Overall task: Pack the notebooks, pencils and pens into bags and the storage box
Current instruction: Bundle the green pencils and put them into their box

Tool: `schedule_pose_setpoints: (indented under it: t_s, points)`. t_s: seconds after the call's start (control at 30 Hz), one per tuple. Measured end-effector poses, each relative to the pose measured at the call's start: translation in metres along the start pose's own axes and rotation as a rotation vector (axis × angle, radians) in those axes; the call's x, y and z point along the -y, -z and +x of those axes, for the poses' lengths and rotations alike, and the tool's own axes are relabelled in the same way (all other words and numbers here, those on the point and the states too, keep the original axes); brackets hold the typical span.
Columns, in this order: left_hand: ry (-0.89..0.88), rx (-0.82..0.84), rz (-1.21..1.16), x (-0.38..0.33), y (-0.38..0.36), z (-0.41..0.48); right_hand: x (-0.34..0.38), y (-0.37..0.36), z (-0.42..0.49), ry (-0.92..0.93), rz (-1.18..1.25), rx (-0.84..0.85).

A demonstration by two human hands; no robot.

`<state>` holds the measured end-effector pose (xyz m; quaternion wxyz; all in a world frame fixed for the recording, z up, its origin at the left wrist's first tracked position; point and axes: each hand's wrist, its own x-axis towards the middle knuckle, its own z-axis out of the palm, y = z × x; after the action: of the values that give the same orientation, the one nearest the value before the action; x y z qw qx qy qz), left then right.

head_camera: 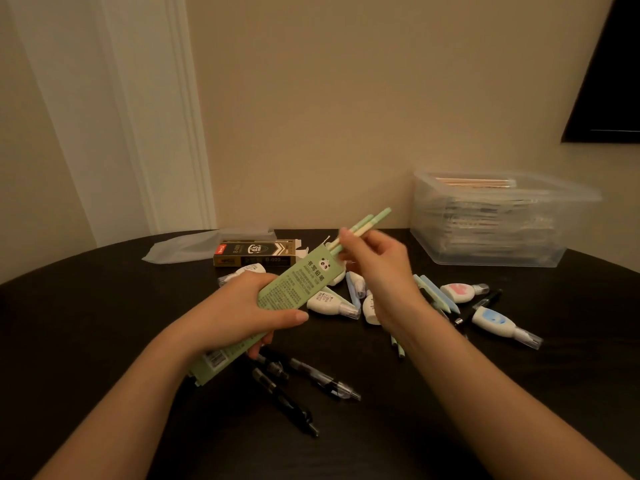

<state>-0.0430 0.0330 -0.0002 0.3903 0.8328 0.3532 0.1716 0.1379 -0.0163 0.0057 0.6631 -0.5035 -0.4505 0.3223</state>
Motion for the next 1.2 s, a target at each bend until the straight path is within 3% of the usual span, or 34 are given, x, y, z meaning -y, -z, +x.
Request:
schedule_pose_setpoints:
  t_s: [0.1,0.27,0.57,0.7,0.8,0.87,0.93,1.2]
  points:
    - [0.001,-0.036,-0.032,0.002,0.002,0.0,-0.006,-0.005,-0.002,-0.005,-0.085,0.124]
    - [0.055,-0.022,-0.02,0.009,0.004,0.001,-0.004,0.009,0.004,0.222,-0.073,-0.133]
    - [0.002,-0.049,-0.064,0.004,-0.005,0.003,-0.012,0.004,-0.001,0.328,-0.263,0.106]
    - [0.016,-0.053,-0.028,0.006,-0.008,0.005,-0.001,0.037,0.013,0.228,-0.324,-0.008]
    - [0.015,-0.053,0.04,0.004,-0.011,0.007,-0.02,0.07,0.03,0.094,-0.816,-0.12]
    - [0.01,-0.056,0.09,0.003,-0.012,0.008,-0.037,0.081,0.04,-0.117,-1.089,-0.078]
    - [0.014,-0.06,0.109,0.003,-0.012,0.008,-0.049,0.084,0.047,-0.282,-1.203,-0.018]
    - [0.05,-0.089,0.103,0.01,-0.006,0.009,-0.035,0.062,0.084,-0.483,-1.47,0.184]
